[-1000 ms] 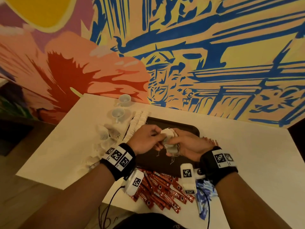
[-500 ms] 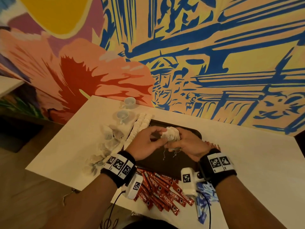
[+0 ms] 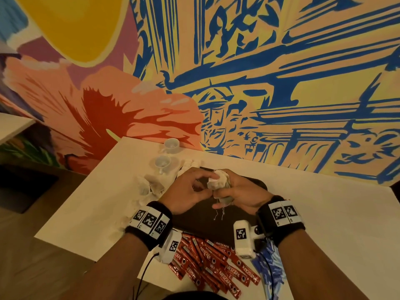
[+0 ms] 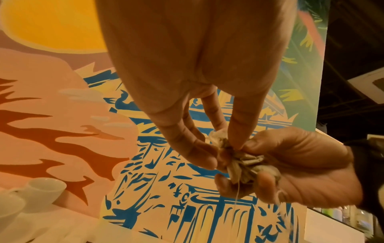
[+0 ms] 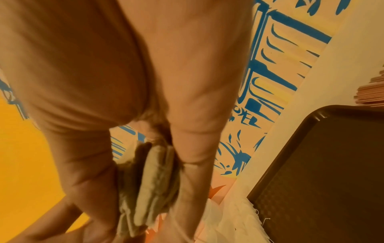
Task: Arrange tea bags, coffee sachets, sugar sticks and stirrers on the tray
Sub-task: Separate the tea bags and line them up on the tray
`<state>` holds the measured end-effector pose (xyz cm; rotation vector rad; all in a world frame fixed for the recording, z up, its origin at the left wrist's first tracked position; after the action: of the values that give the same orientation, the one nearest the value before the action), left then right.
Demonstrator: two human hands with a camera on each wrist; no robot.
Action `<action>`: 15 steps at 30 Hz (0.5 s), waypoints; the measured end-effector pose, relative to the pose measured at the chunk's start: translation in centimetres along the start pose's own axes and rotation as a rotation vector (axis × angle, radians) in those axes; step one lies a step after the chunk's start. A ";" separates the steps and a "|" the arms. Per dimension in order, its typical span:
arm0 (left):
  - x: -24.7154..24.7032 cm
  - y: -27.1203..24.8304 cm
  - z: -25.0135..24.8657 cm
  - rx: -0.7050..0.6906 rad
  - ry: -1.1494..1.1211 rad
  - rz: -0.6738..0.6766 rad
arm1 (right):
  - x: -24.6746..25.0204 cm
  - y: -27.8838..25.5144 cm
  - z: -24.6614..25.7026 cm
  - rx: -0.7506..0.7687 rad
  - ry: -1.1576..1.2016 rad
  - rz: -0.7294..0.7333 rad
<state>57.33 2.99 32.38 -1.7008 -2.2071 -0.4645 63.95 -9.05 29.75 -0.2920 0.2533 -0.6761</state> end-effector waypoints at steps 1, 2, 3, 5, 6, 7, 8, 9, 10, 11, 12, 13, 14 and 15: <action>0.2 0.2 0.0 -0.015 0.010 -0.002 | -0.1 0.2 0.1 -0.002 0.009 0.005; 0.5 0.4 0.1 -0.027 0.019 -0.013 | 0.0 0.4 0.3 -0.001 0.013 0.008; 0.8 0.7 0.3 -0.036 0.025 -0.029 | 0.1 0.7 0.4 0.002 0.021 0.006; 1.4 1.3 0.7 -0.033 0.016 -0.062 | 0.4 1.1 0.6 0.000 0.069 -0.010; 1.7 1.5 0.8 -0.019 -0.007 -0.075 | 0.6 1.4 0.7 -0.004 0.105 -0.028; 1.9 1.7 0.8 -0.004 -0.038 -0.084 | 0.9 1.6 0.7 -0.007 0.142 -0.052; 2.1 1.8 0.8 0.003 -0.068 -0.092 | 1.1 1.9 0.7 -0.010 0.172 -0.081; 2.3 2.0 0.8 0.002 -0.096 -0.105 | 1.4 2.1 0.8 -0.015 0.195 -0.108; 2.5 2.2 0.8 -0.006 -0.117 -0.122 | 1.6 2.3 0.8 -0.020 0.216 -0.131; 2.8 2.3 0.8 -0.011 -0.133 -0.139 | 1.7 2.4 0.9 -0.024 0.241 -0.151; 3.0 2.4 1.0 -0.009 -0.141 -0.156 | 1.8 2.5 1.0 -0.026 0.264 -0.170; 3.2 2.5 1.1 -0.007 -0.146 -0.170 | 1.8 2.6 1.1 -0.026 0.276 -0.187; 3.3 2.6 1.2 -0.007 -0.147 -0.181 | 1.9 2.6 1.2 -0.026 0.275 -0.201; 3.4 2.7 1.2 -0.013 -0.148 -0.188 | 1.8 2.6 1.3 -0.025 0.263 -0.210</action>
<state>59.02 7.07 32.97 -1.5872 -2.4890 -0.4110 67.27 -8.03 29.83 -0.2547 0.4875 -0.9208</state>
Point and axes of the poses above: each hand's wrist, its own y-axis towards the middle knuckle, its own x-axis out of the back of the hand, z = x × y, the point moved 7 cm from there along y, towards the middle knuckle, and after that the axes turned 8 degrees about -z, right-handed, at the moved point
